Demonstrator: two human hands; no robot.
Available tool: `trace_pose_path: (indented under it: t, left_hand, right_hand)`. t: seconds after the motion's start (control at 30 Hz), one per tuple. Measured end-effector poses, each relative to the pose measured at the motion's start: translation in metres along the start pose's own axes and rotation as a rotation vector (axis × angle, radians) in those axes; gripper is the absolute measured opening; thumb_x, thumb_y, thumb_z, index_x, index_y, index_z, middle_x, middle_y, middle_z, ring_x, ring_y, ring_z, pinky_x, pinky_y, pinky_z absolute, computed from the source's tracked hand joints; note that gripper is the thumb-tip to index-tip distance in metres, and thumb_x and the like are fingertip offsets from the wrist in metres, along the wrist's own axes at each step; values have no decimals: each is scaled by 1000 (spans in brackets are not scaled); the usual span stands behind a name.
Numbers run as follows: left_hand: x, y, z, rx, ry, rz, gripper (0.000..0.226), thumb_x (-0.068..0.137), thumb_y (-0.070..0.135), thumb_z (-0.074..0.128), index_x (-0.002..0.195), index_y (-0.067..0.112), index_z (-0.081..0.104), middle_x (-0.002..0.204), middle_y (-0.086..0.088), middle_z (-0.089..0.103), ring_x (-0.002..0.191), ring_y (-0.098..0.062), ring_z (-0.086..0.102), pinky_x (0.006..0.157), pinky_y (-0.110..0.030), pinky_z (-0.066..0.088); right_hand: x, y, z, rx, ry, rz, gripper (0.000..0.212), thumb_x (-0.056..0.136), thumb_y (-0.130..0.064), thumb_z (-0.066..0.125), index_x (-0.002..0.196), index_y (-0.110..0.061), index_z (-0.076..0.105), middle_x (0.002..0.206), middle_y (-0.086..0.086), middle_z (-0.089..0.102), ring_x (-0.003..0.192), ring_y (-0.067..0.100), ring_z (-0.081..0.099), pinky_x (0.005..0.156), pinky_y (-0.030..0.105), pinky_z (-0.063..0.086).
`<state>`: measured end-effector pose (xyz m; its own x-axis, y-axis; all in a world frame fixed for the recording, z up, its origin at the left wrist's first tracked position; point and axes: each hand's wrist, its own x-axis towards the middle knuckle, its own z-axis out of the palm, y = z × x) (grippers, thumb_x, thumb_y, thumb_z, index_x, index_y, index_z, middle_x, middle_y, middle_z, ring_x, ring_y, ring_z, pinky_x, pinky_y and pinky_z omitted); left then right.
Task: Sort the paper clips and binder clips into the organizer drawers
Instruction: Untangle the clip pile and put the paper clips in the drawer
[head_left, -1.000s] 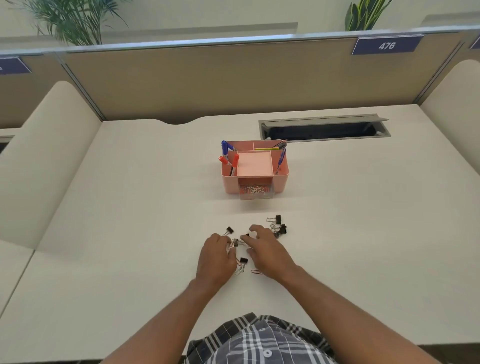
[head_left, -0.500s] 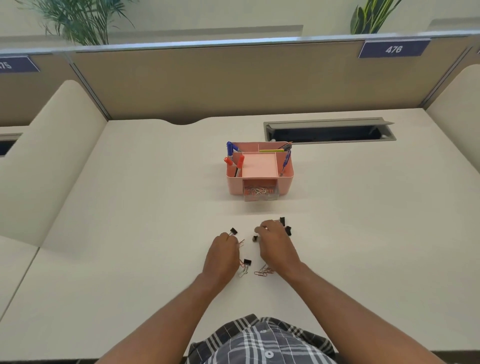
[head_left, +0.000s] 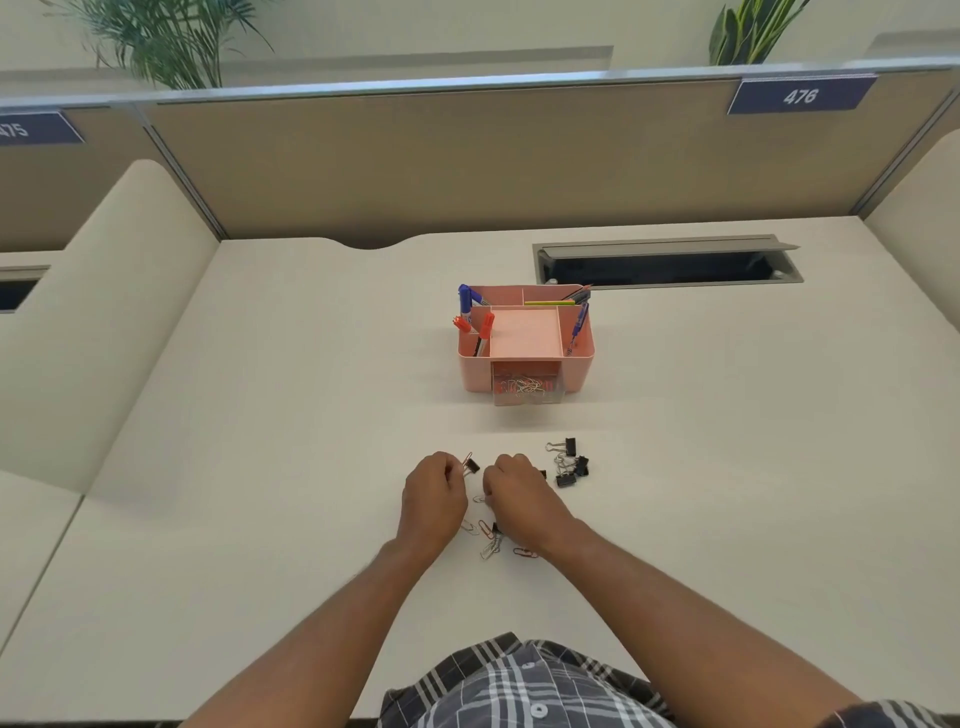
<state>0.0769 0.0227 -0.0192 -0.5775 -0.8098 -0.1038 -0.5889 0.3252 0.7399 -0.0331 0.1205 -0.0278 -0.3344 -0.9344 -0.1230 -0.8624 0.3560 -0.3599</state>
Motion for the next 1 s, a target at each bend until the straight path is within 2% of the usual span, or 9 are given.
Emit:
trace_pose_path:
  t: [0.13, 0.3, 0.4, 0.53, 0.7, 0.77, 0.87, 0.93, 1.0]
  left_hand:
    - [16, 20, 0, -2, -20, 78, 15, 93, 12, 51, 81, 17, 59, 78, 5, 65, 75, -12, 60, 67, -29, 47]
    - [49, 64, -4, 60, 7, 239, 16, 94, 15, 51, 79, 17, 58, 77, 2, 59, 69, -13, 54, 59, -24, 41]
    - [68, 90, -3, 100, 21, 307, 17, 92, 13, 51, 77, 18, 57, 74, 2, 59, 66, -12, 54, 55, -25, 44]
    - [82, 108, 1, 159, -9, 318, 20, 92, 12, 52, 78, 14, 65, 76, -1, 63, 69, -15, 56, 59, -29, 46]
    - [72, 89, -6, 59, -9, 374, 11, 88, 8, 56, 85, 17, 61, 78, 4, 61, 68, -9, 53, 57, -22, 44]
    - [57, 67, -9, 36, -7, 381, 15, 81, 2, 56, 85, 16, 60, 77, 5, 59, 66, -11, 53, 58, -25, 46]
    - [27, 31, -12, 46, -66, 338, 25, 68, -3, 52, 82, 18, 58, 77, 8, 59, 67, -10, 52, 61, -24, 44]
    - [7, 7, -11, 69, -143, 296, 30, 62, 0, 49, 83, 21, 57, 80, 10, 57, 70, -6, 51, 63, -23, 43]
    - [-10, -13, -10, 119, -200, 294, 36, 59, 0, 51, 87, 22, 58, 84, 11, 56, 75, -3, 50, 66, -22, 43]
  right_hand:
    - [-6, 9, -15, 66, 13, 14, 13, 87, 0, 48, 89, -10, 57, 89, 8, 59, 87, 27, 50, 68, 34, 38]
    - [10, 35, -72, 304, 489, 190, 17, 93, -9, 49, 89, -11, 65, 84, 1, 64, 79, 18, 53, 69, 32, 45]
    - [28, 45, -102, 293, 541, 210, 19, 91, -7, 50, 80, -10, 64, 76, 4, 63, 72, 19, 54, 63, 38, 49]
    - [47, 51, -113, 268, 451, 237, 19, 94, -11, 52, 94, -8, 71, 87, 8, 68, 77, 23, 60, 68, 38, 53]
    - [25, 44, -100, 320, 445, 153, 16, 92, -11, 53, 85, -14, 68, 79, -2, 64, 73, 15, 55, 64, 33, 49]
    - [9, 40, -84, 326, 316, 109, 13, 92, -16, 57, 93, -18, 70, 87, -3, 66, 79, 14, 56, 73, 33, 50]
    - [-15, 31, -50, 259, -11, 11, 23, 92, -26, 60, 113, -22, 69, 108, -1, 63, 100, 15, 56, 89, 31, 46]
    - [-29, 25, -27, 228, -111, -110, 28, 90, -26, 63, 117, -21, 67, 114, 2, 58, 106, 17, 51, 89, 30, 43]
    - [-37, 21, -8, 184, -122, -196, 23, 91, -22, 62, 111, -16, 70, 110, 5, 56, 103, 22, 50, 85, 35, 46]
